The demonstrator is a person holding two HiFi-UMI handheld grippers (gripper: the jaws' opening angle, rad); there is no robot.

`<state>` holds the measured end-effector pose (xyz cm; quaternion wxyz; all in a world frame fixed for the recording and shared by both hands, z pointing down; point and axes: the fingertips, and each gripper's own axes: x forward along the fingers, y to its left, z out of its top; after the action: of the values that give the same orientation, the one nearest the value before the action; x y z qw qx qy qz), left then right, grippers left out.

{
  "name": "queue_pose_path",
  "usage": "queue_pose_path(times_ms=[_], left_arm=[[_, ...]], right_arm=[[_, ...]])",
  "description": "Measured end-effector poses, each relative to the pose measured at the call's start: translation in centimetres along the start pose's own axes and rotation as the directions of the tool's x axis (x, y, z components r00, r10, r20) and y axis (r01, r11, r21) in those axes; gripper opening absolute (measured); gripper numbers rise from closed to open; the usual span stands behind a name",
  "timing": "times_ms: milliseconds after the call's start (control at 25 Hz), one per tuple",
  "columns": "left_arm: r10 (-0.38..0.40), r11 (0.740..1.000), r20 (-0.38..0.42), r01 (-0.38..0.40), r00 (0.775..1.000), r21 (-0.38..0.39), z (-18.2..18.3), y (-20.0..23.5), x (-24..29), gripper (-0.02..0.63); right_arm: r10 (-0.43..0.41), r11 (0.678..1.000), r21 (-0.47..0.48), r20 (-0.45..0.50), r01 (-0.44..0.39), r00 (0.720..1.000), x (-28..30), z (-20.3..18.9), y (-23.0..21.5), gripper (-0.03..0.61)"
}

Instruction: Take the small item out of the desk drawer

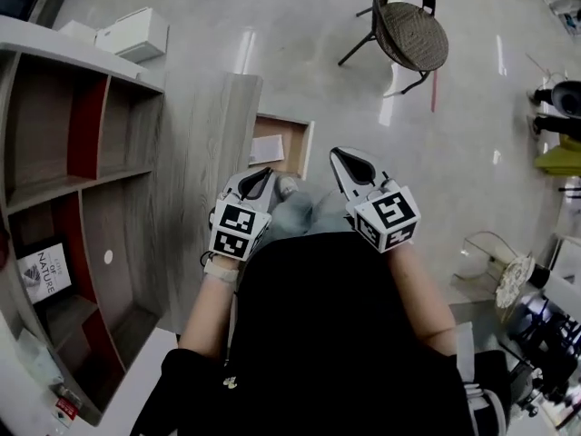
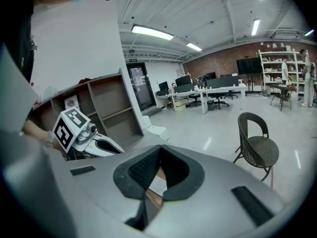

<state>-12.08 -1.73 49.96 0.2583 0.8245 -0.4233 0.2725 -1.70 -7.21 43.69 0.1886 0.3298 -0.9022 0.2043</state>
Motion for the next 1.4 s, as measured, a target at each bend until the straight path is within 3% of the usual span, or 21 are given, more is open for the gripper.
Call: queue_pose_path(times_ms=[160,280,480,680,800,920,1040,1400], left_arm=[[-0.019,0.995,-0.149,0.034,0.989,0.098,-3.0,1.2,4.3,0.009],[-0.010,0.981,-0.261,0.060,0.965,0.187,-5.0,2.2,7.5,0.011],[0.029,0.929,-0.464,0.147,0.886,0.339,-9.0,2.7,12.0,0.121],[0.071,0.866,-0.584,0.240,0.809,0.438,-13.0,2.8,15.9,0.229],[0.118,0.828,-0.627,0.272,0.770,0.490,-15.2,3.4,17.7,0.291],[0.163,0.794,-0.639,0.285,0.751,0.537,-16.6,4.1,19.5,0.322],[0.197,0.783,-0.641,0.275,0.741,0.559,-17.8,5.0,21.3,0.345],[0.259,0.738,-0.686,0.319,0.680,0.594,-22.1,7.2,25.0,0.423]], right_arm=[[-0.030,1.000,0.006,-0.090,0.030,0.996,1.0,-2.0,-1.0,-0.004],[-0.059,0.998,-0.002,-0.130,0.059,0.990,1.3,-3.1,-2.1,-0.003],[-0.092,0.995,0.025,-0.155,0.097,0.984,0.5,-4.6,-3.6,-0.003],[-0.106,0.991,0.059,-0.177,0.118,0.979,-0.4,-6.9,-4.2,-0.005],[-0.126,0.986,0.081,-0.189,0.143,0.974,-1.2,-8.3,-4.7,-0.005],[-0.152,0.979,0.104,-0.201,0.175,0.968,-2.0,-9.6,-5.8,-0.005],[-0.164,0.973,0.125,-0.208,0.192,0.964,-2.7,-10.7,-6.8,-0.005],[-0.216,0.954,0.149,-0.257,0.259,0.942,-5.1,-13.3,-8.2,-0.005]])
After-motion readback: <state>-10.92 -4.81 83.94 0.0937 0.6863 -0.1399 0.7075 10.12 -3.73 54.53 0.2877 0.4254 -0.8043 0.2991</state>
